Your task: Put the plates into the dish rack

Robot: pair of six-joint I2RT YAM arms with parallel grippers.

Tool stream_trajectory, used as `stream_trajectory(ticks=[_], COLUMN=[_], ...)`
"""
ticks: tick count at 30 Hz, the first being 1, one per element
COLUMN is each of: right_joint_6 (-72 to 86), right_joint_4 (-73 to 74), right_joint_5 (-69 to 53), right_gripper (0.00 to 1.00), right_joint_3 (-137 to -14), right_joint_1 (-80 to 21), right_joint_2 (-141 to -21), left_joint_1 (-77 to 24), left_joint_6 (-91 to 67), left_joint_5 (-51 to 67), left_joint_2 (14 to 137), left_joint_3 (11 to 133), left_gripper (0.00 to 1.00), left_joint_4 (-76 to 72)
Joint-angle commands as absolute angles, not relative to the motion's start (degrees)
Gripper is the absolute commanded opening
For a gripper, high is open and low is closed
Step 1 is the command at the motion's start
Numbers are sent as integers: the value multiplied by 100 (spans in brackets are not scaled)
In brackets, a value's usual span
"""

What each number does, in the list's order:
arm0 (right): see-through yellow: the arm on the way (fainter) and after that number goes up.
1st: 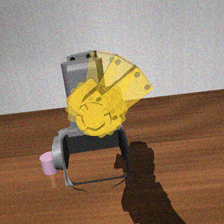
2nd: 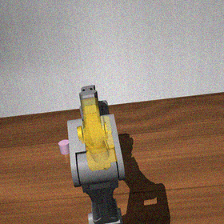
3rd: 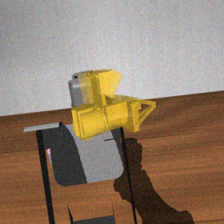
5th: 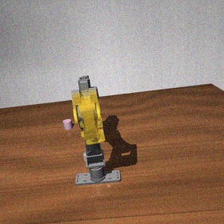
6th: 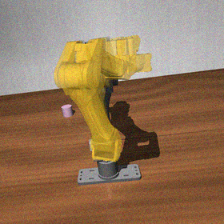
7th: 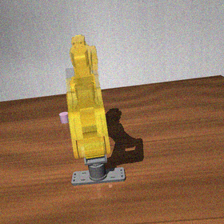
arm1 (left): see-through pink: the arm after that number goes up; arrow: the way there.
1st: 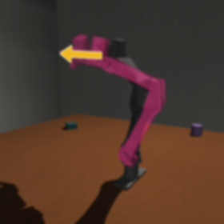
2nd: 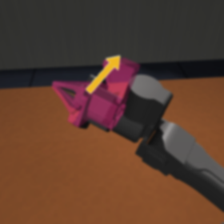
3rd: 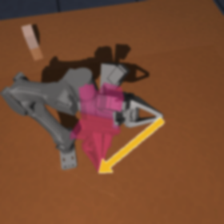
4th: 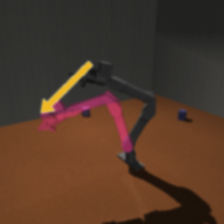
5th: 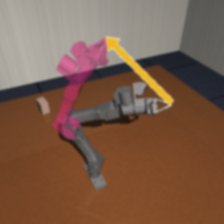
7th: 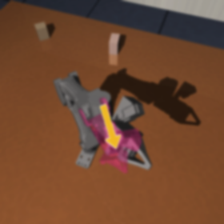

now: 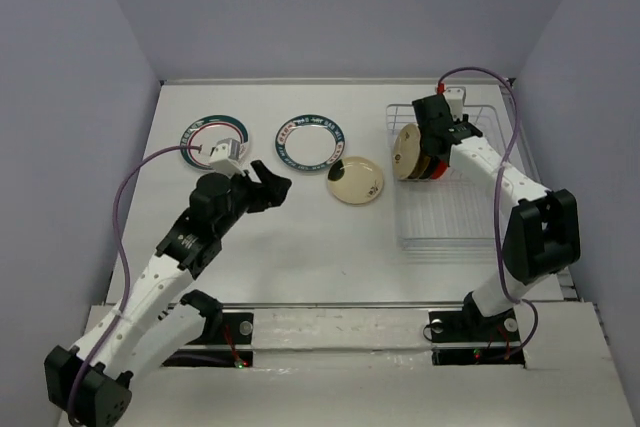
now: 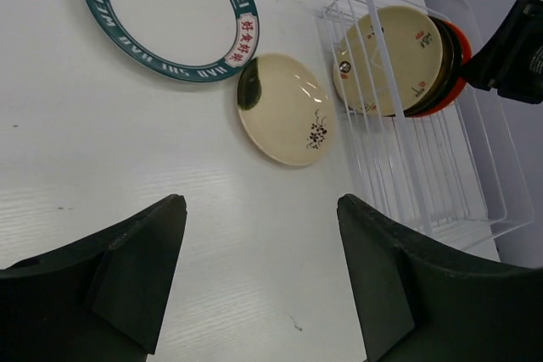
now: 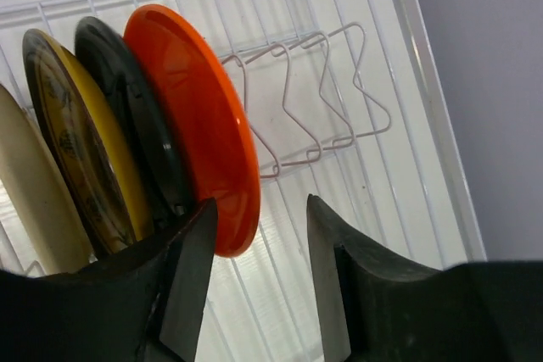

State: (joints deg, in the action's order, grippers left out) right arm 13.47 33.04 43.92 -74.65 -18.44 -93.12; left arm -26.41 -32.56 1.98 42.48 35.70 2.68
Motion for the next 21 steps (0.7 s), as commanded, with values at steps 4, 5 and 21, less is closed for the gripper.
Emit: stream_trajectory(ticks=[4, 5, 21], right_joint_6=[1617, 1635, 1854], right_joint_4=[3208, 3199, 2092], right_joint_5=[4202, 4132, 1811], right_gripper=[58, 58, 62], right_joint_3=[-7480, -7332, -5634], right_joint_1=[-1652, -1652, -1652], right_joint_2=[-8202, -8044, -5476], left_joint_1=[-3779, -3814, -3929], left_joint_6=[-3928, -3964, -4544], left_joint_5=[-975, -1071, -843], left_joint_2=[6045, 6256, 10106], left_joint_3=[3507, 3576, 5342], left_gripper=[77, 74, 59], left_joint_4=[-1282, -1388, -2461])
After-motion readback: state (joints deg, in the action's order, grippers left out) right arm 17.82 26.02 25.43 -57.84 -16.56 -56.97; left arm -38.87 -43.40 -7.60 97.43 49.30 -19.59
